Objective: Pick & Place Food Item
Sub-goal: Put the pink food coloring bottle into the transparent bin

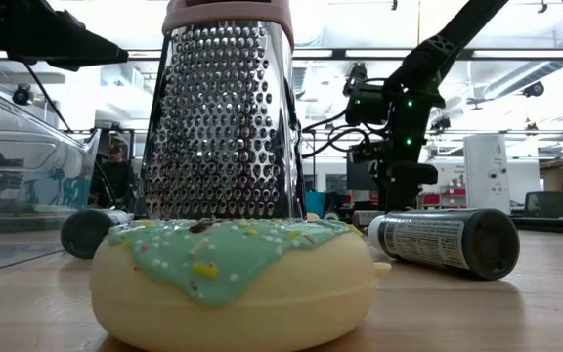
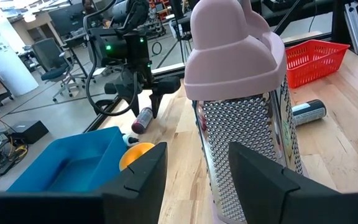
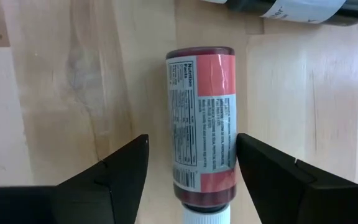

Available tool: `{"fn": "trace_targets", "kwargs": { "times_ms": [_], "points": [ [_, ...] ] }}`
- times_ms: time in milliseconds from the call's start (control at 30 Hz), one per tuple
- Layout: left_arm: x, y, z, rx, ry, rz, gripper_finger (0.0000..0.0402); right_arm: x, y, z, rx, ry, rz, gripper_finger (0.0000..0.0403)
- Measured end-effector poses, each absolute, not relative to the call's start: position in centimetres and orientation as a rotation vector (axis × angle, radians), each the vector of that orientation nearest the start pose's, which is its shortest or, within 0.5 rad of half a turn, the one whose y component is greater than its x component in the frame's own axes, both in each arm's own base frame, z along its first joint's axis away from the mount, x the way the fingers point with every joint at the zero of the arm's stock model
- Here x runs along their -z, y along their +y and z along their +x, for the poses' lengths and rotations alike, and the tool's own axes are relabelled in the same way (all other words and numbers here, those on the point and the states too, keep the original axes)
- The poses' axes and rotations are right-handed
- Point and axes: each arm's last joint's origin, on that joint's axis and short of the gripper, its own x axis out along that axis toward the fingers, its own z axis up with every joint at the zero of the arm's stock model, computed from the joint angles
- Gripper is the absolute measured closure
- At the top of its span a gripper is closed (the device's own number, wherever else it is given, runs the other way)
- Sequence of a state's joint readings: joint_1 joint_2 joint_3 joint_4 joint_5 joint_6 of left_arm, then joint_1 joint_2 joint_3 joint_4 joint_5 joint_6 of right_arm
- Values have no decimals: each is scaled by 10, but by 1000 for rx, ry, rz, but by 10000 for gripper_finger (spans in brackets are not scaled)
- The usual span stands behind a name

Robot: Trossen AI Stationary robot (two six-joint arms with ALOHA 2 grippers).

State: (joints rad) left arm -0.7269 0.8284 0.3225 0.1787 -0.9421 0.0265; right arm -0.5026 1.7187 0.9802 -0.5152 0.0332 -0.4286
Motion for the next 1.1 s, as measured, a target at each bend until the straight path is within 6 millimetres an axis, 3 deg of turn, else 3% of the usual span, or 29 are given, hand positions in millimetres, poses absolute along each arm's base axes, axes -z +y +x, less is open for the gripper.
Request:
{"fn": "trace_targets", "kwargs": {
  "times_ms": [133, 567, 900, 1100],
  "points": [
    [-205, -92, 139, -210, 223, 269, 227, -151, -150, 271, 194, 1297, -65, 196],
    [-205, -92, 139, -210, 223, 269, 227, -150, -149, 270, 220, 1293, -4, 332],
    [-205, -92, 139, -208, 223, 269, 227, -152, -148, 269, 260, 1278, 58, 348],
    [-205, -92, 139, -208, 223, 269, 227, -169, -147, 268, 284, 1204, 47, 349]
  ]
}}
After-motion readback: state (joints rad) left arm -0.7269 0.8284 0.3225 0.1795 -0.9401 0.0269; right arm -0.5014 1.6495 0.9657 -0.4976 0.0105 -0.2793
